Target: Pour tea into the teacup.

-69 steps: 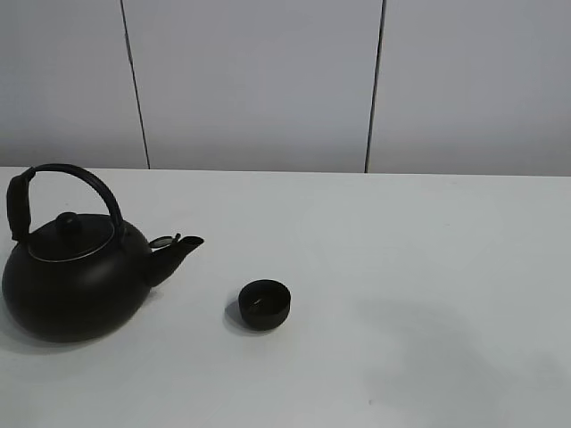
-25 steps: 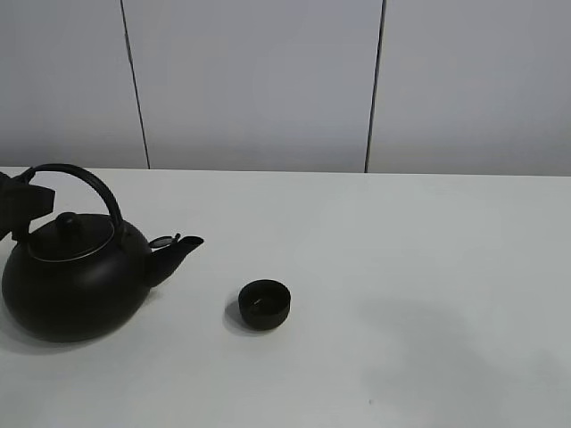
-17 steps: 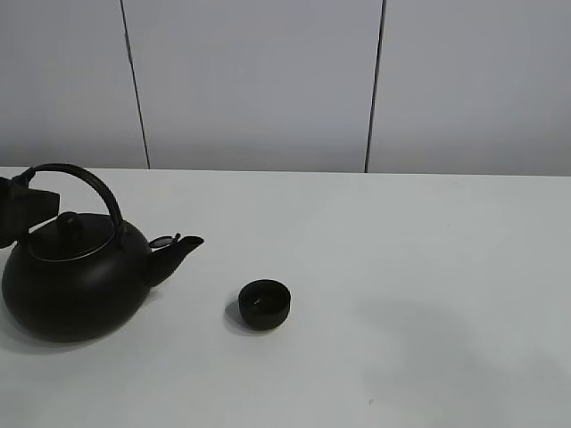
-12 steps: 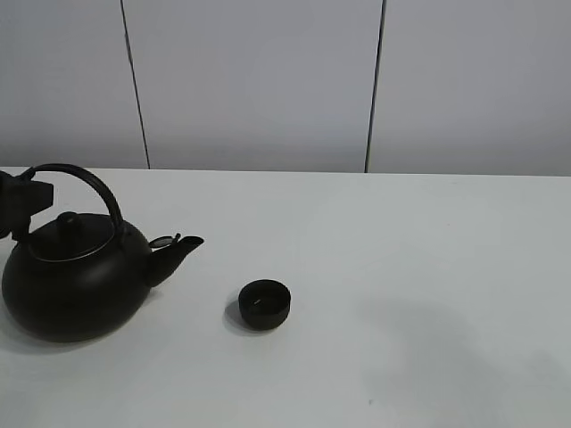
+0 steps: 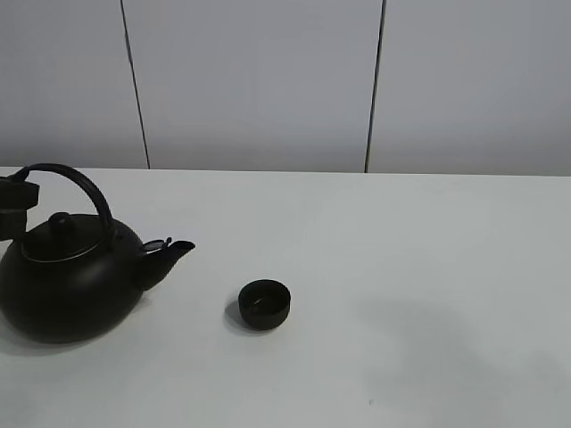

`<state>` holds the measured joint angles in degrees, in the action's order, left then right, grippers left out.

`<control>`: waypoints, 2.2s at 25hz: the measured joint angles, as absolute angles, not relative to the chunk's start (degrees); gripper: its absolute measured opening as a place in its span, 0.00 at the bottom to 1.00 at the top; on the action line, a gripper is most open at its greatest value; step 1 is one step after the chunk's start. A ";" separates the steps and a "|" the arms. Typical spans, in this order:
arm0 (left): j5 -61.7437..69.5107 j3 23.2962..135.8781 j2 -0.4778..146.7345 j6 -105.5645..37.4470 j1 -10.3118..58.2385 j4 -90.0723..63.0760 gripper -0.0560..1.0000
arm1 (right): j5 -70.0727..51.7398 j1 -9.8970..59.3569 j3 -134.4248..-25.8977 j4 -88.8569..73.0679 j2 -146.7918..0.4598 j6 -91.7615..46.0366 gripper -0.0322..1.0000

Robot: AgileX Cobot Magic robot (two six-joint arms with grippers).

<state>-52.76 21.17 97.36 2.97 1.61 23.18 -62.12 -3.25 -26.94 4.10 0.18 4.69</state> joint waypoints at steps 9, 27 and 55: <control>-53.96 21.17 97.87 3.33 1.61 23.17 0.21 | -62.12 -3.25 -26.94 4.10 0.18 4.69 0.47; -45.93 20.83 91.89 5.20 3.23 23.03 0.21 | -62.12 -3.25 -26.94 4.10 0.18 4.69 0.47; -41.46 25.29 91.85 2.64 12.99 14.52 0.21 | -62.05 -3.25 -26.94 4.05 0.18 4.69 0.47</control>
<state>-41.46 25.29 91.85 2.64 12.99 14.52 -62.05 -3.25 -26.94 4.05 0.18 4.69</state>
